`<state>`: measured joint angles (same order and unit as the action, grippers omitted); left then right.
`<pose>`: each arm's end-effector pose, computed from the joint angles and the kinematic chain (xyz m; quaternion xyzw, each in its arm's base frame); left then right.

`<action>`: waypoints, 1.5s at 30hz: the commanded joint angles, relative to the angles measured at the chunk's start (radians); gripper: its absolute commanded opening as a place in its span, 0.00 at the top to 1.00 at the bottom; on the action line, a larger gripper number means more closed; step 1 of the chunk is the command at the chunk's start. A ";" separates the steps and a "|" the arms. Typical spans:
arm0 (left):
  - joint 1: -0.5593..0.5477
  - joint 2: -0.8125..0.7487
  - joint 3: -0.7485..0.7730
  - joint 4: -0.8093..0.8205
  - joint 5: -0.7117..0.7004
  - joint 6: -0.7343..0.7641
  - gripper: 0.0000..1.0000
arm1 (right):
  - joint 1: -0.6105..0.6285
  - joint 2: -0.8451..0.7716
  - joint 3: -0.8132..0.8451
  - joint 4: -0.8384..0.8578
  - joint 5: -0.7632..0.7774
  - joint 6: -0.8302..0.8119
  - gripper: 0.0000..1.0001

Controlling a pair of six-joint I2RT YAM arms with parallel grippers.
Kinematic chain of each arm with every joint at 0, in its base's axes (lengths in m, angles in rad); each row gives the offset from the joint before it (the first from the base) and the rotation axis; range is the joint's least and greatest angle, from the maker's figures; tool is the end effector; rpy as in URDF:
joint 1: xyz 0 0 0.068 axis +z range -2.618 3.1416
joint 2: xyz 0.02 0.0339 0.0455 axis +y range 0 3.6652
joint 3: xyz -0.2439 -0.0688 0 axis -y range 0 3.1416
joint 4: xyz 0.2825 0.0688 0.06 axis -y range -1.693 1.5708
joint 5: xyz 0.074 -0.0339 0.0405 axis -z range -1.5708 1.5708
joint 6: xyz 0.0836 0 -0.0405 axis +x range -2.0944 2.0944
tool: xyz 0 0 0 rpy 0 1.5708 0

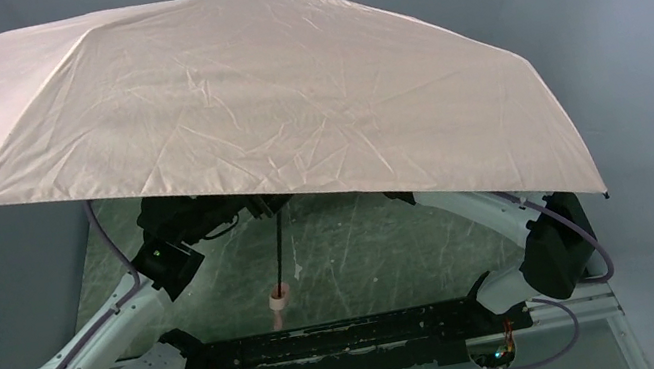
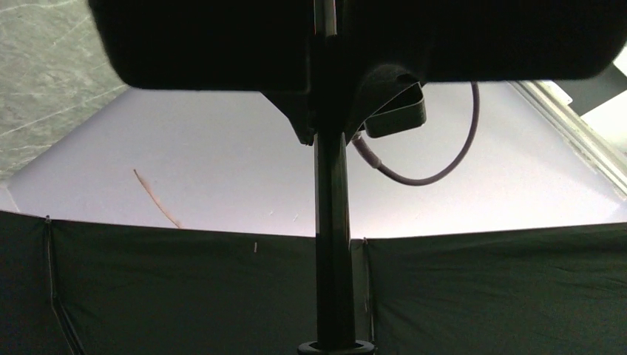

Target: Put away the umbrella

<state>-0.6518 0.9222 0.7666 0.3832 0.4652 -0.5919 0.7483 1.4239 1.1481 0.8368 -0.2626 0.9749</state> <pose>0.2205 -0.2154 0.3569 0.1985 0.5998 -0.5603 0.5356 0.2809 0.2904 0.4179 -0.0596 0.4894 0.6997 0.5170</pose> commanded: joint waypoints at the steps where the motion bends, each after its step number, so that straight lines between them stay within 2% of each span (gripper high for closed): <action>1: 0.004 0.028 0.057 0.066 0.025 0.004 0.50 | 0.002 -0.025 0.013 0.046 -0.028 0.009 1.00; 6: 0.004 0.058 0.080 0.080 0.024 0.004 0.54 | 0.008 -0.031 0.008 0.058 -0.034 0.016 1.00; 9: 0.003 0.072 0.091 0.099 0.027 -0.004 0.61 | 0.012 -0.033 0.007 0.057 -0.038 0.014 1.00; 10: 0.004 0.076 0.096 0.100 0.028 -0.005 0.66 | 0.014 -0.034 0.007 0.055 -0.039 0.011 1.00; 13: 0.005 0.082 0.104 0.085 0.024 0.001 0.89 | 0.014 -0.036 0.014 0.028 -0.034 -0.013 1.00; 15: 0.004 0.083 0.103 0.076 0.023 0.007 0.95 | 0.015 -0.044 0.018 -0.010 -0.023 -0.043 1.00; 17: 0.004 0.075 0.116 0.028 0.002 0.044 0.95 | 0.015 -0.060 0.020 -0.060 -0.005 -0.086 1.00; 20: 0.004 0.061 0.137 -0.033 -0.041 0.101 0.95 | 0.014 -0.084 0.022 -0.121 0.028 -0.142 0.95; 25: 0.004 0.039 0.131 0.009 -0.063 0.086 0.95 | 0.015 -0.116 0.021 -0.169 0.064 -0.194 0.66; 28: 0.005 0.032 0.134 0.011 -0.078 0.087 0.95 | 0.015 -0.135 0.018 -0.206 0.083 -0.219 0.55; 33: 0.004 0.023 0.152 -0.006 -0.125 0.107 0.92 | 0.014 -0.175 -0.019 -0.241 0.128 -0.250 0.50; 37: 0.004 0.024 0.185 -0.044 -0.143 0.140 0.95 | 0.015 -0.207 -0.065 -0.248 0.174 -0.267 0.47; 41: 0.004 0.009 0.172 -0.062 -0.201 0.158 0.95 | 0.014 -0.234 -0.125 -0.146 0.213 -0.259 0.44; 45: 0.004 0.019 0.173 -0.071 -0.182 0.186 0.95 | 0.014 -0.218 -0.127 -0.060 0.235 -0.255 0.41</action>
<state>-0.6514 0.9562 0.8986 0.2707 0.3080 -0.4652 0.7612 1.2068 1.0172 0.6544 -0.0731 0.7334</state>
